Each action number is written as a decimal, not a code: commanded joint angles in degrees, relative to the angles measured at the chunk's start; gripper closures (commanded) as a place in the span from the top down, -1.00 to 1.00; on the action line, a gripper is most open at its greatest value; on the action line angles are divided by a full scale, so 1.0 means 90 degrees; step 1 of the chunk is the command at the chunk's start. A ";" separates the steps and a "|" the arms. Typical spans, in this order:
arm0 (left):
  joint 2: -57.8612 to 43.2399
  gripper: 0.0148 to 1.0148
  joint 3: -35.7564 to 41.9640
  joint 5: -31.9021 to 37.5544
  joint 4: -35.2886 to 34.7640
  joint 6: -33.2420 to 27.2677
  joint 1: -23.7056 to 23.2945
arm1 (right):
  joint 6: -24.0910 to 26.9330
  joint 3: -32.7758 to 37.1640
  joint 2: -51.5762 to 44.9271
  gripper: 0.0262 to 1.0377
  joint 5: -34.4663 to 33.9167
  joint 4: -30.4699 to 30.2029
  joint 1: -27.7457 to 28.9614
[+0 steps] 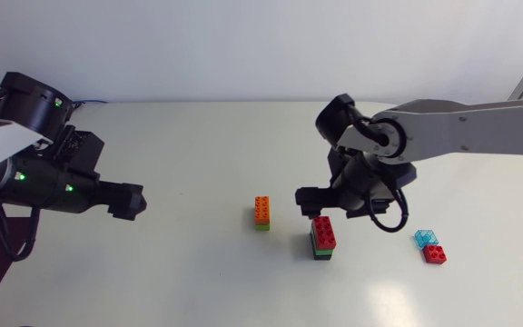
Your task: Sort duplo bricks by size, large to the right and small to the left
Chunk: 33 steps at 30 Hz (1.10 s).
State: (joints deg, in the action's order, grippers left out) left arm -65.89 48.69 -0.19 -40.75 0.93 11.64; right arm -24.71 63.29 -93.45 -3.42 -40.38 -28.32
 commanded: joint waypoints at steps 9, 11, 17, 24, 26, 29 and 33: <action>-0.0179 0.92 0.0079 -0.0038 -0.0052 -0.0064 0.0074 | -0.0448 0.0175 -0.1043 0.92 0.0302 -0.0230 -0.0145; -0.0189 0.92 0.0069 -0.0038 -0.0042 -0.0064 0.0074 | -0.0448 0.0156 -0.1169 0.92 0.0361 -0.0250 -0.0145; -0.0199 0.92 0.0040 -0.0038 -0.0023 -0.0045 0.0094 | -0.0487 0.0048 -0.1375 -0.02 0.0351 -0.0181 -0.0184; -0.0208 0.92 0.0030 -0.0038 -0.0003 -0.0035 0.0113 | -0.0301 -0.0137 -0.1482 -0.69 0.0380 -0.0064 -0.0125; -0.0208 0.92 0.0030 -0.0038 -0.0003 -0.0035 0.0113 | -0.0292 -0.0196 -0.1541 -0.70 0.0400 -0.0005 -0.0076; -0.0208 0.92 0.0030 -0.0038 -0.0003 -0.0006 0.0133 | -0.0233 -0.0284 -0.1502 -0.70 0.0400 0.0102 -0.0028; -0.0199 0.92 0.0030 -0.0038 -0.0003 0.0004 0.0133 | -0.0204 -0.0313 -0.1404 -0.70 0.0419 0.0131 0.0002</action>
State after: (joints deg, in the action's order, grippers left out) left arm -66.76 48.69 -0.19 -40.71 0.95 12.51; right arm -27.00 63.37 -104.40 0.21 -40.25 -28.82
